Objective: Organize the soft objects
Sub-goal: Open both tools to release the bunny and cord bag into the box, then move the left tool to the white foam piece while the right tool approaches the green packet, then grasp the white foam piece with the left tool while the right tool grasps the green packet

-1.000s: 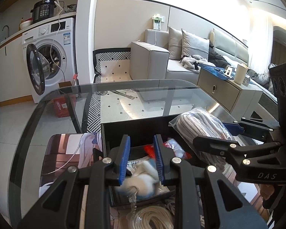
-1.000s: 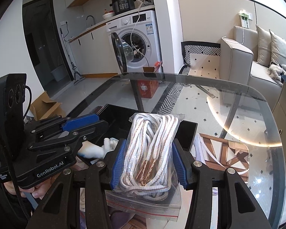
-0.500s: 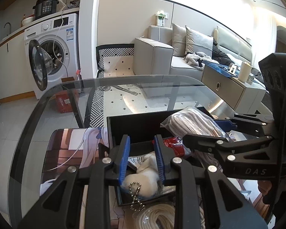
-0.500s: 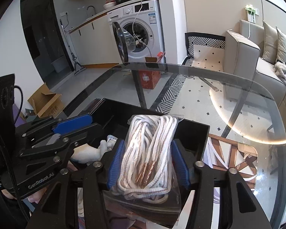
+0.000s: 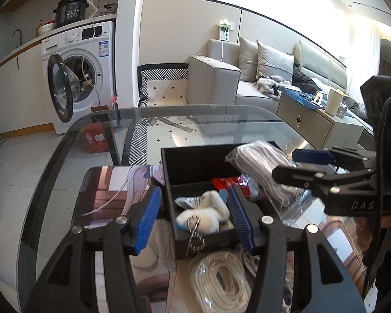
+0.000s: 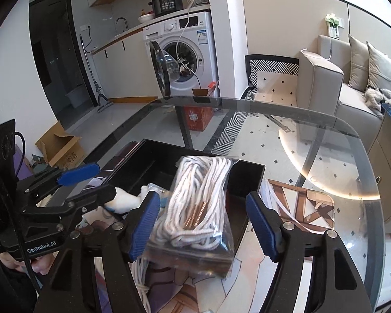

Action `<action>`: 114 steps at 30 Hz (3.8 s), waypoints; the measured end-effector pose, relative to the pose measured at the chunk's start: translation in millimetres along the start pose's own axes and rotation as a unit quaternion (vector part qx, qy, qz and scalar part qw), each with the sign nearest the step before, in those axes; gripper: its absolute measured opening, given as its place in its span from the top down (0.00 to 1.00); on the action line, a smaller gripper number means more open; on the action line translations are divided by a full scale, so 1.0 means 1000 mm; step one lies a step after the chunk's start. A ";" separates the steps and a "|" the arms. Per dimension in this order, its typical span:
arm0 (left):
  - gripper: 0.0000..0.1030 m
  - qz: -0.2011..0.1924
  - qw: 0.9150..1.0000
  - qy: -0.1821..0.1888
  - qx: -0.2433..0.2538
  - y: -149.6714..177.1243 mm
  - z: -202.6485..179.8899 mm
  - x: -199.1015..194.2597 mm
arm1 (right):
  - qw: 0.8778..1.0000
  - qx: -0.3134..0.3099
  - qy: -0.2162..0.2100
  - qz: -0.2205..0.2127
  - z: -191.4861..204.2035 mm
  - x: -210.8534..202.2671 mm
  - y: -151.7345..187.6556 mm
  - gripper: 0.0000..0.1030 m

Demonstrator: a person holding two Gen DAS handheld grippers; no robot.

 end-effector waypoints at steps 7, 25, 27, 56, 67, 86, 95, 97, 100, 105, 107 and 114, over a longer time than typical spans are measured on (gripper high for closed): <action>0.10 -0.011 1.000 -0.005 -0.005 0.009 0.001 -0.024 | 1.000 0.007 0.008 -0.023 0.003 -0.036 0.006 0.03; 0.00 -0.018 1.000 -0.003 0.011 0.038 -0.007 -0.084 | 1.000 0.015 0.023 -0.011 -0.002 -0.092 0.068 0.00; 0.00 -0.015 1.000 -0.004 0.006 0.043 -0.005 -0.088 | 1.000 0.014 0.022 -0.006 -0.002 -0.095 0.075 0.00; 0.00 0.063 0.995 0.071 0.027 0.118 -0.036 -0.132 | 0.999 -0.006 0.008 0.037 0.007 -0.107 0.127 0.00; 0.00 0.085 0.992 0.087 0.034 0.134 -0.055 -0.131 | 0.999 -0.017 0.003 0.050 0.010 -0.109 0.141 0.00; 0.11 0.109 0.990 0.078 0.030 0.143 -0.053 -0.116 | 0.998 -0.026 0.007 0.062 0.005 -0.096 0.146 0.00; 0.11 0.080 0.995 0.062 0.022 0.127 -0.039 -0.112 | 0.994 -0.055 -0.008 0.091 0.007 -0.080 0.148 0.00; 0.11 0.072 0.996 0.056 0.021 0.120 -0.036 -0.109 | 0.993 -0.057 -0.014 0.098 0.007 -0.076 0.150 0.00; 0.11 0.059 0.997 0.050 0.021 0.110 -0.032 -0.106 | 0.993 -0.065 -0.020 0.102 0.009 -0.072 0.150 0.01; 0.11 0.041 0.998 0.044 0.018 0.093 -0.027 -0.097 | 0.990 -0.070 -0.042 0.112 0.013 -0.065 0.149 0.01; 0.11 0.033 0.998 0.044 0.019 0.087 -0.027 -0.094 | 0.989 -0.071 -0.050 0.119 0.014 -0.062 0.150 0.01; 0.11 0.012 0.999 0.042 0.020 0.065 -0.024 -0.082 | 0.988 -0.083 -0.055 0.118 0.016 -0.059 0.148 0.06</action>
Point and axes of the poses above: each gripper's, at about its wrist camera, not at the fingertips, and x roughly the way its jaws point, z to its left, y to its underside, the point moved 6 cm from there along x, roughly the way its jaws point, and after that the axes turned 11 degrees about -z, right-handed, at the moved point
